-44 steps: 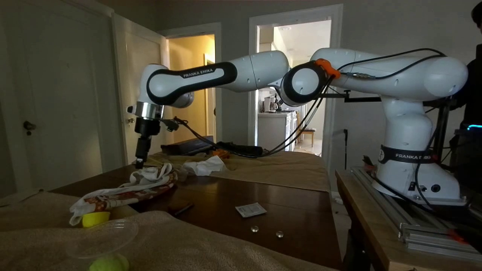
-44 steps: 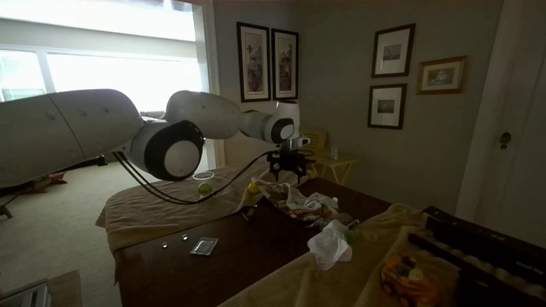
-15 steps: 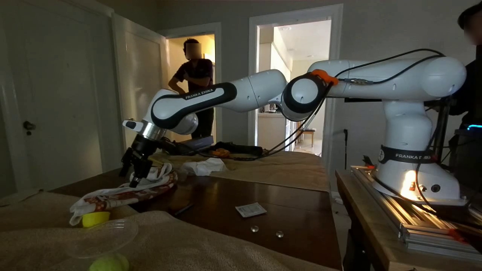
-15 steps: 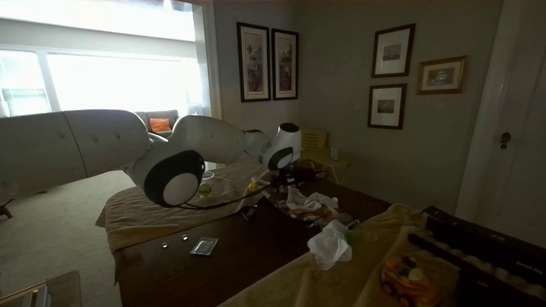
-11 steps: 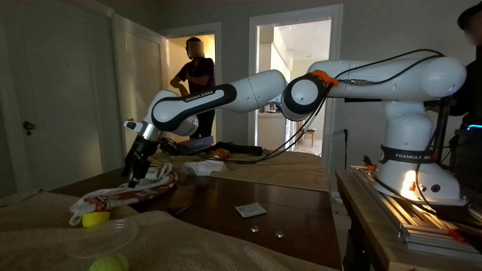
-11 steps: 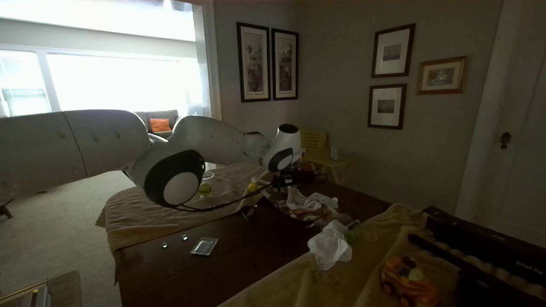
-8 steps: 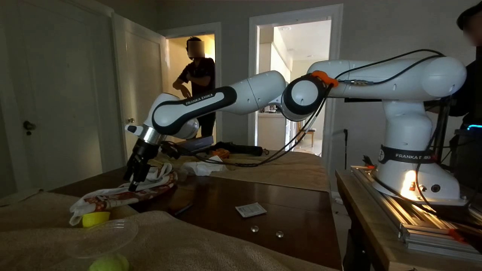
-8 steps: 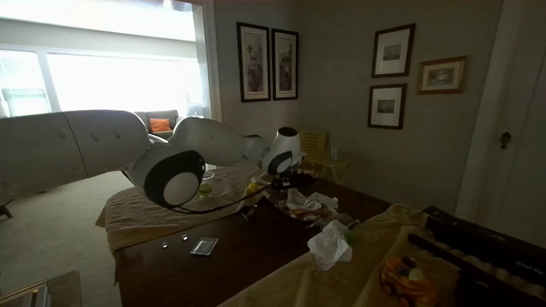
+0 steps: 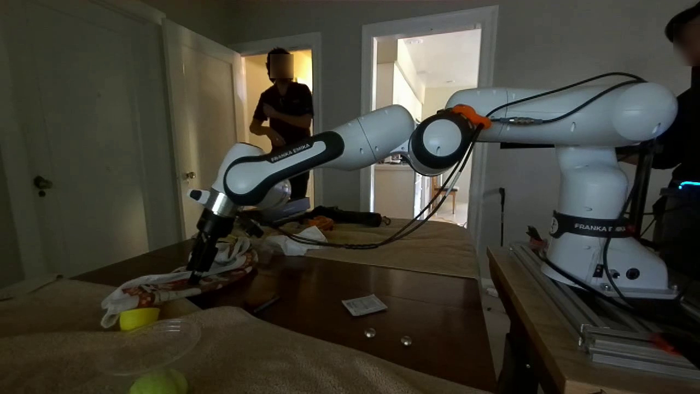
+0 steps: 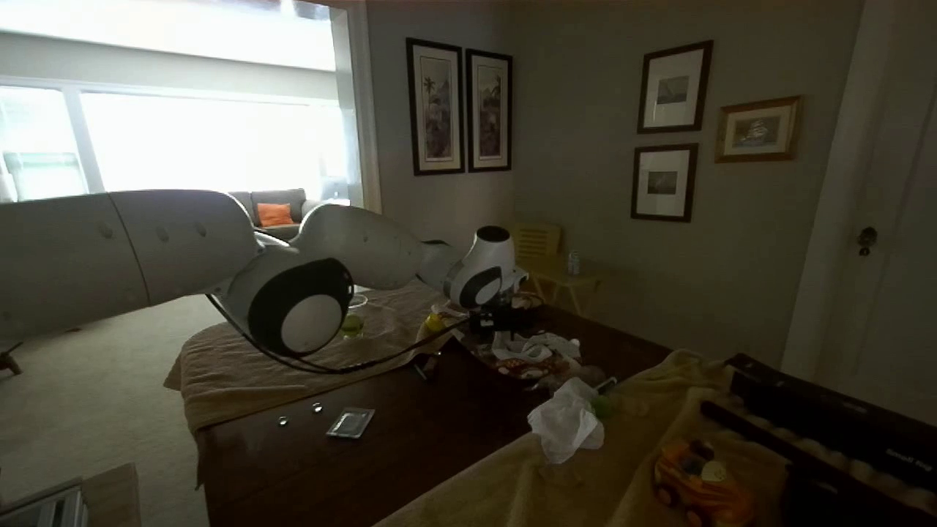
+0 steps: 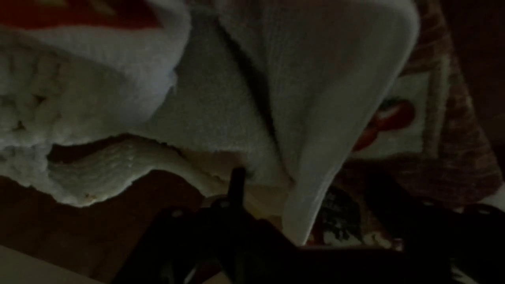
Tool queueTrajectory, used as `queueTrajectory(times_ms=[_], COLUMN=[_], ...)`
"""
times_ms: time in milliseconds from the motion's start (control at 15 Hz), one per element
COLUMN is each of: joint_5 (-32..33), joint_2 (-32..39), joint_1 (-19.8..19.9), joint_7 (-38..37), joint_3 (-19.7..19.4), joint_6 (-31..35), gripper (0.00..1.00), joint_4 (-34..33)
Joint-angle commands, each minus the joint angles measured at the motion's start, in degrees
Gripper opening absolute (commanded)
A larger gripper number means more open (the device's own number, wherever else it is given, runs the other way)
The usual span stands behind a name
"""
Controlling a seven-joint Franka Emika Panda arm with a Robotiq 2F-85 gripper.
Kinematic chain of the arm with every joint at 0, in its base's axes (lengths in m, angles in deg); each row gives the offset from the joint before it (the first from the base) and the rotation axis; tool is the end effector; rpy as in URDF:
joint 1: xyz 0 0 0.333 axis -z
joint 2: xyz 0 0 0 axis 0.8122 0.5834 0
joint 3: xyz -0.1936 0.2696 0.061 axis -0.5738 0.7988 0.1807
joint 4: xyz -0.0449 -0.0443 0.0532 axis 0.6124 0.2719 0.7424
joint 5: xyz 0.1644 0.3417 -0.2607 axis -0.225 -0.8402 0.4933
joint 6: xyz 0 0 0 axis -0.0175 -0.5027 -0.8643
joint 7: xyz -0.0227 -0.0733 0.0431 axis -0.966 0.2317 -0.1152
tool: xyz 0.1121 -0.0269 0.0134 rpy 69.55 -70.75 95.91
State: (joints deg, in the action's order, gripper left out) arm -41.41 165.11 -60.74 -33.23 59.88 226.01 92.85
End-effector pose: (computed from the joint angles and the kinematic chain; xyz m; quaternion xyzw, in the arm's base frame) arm 0.9004 0.1628 0.0908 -0.8886 -0.3986 -0.2220 0.0472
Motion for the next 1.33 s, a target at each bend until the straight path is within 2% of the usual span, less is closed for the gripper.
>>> queueTrajectory(times_ms=[0,333,467,667,800,1000,1067,1267], joint_5=[-0.1,0.3,0.6,1.2,1.7,1.6,1.4,1.0], joint_2=[0.0,0.0,0.0,-0.2,-0.4,0.5,-2.8,-6.2], joint_1=[-0.5,-0.7,-0.9,-1.4,-2.0,-3.0,-2.9,-3.1], joint_7=[-2.8,-3.5,-3.8,-4.4,-5.3,-6.4,-6.6,-7.2], joint_3=[-0.9,-1.1,-1.5,-2.4,-3.0,-2.6,-2.5,-2.1], joint_6=[1.3,0.9,0.6,0.1,-0.7,-6.0,-5.5,-11.0], gripper=[0.47,0.12,0.02,0.00,0.02,0.02,0.02,0.02], joint_4=[0.2,-0.1,-0.8,-1.9,-3.2,-8.7,-4.1,-3.3])
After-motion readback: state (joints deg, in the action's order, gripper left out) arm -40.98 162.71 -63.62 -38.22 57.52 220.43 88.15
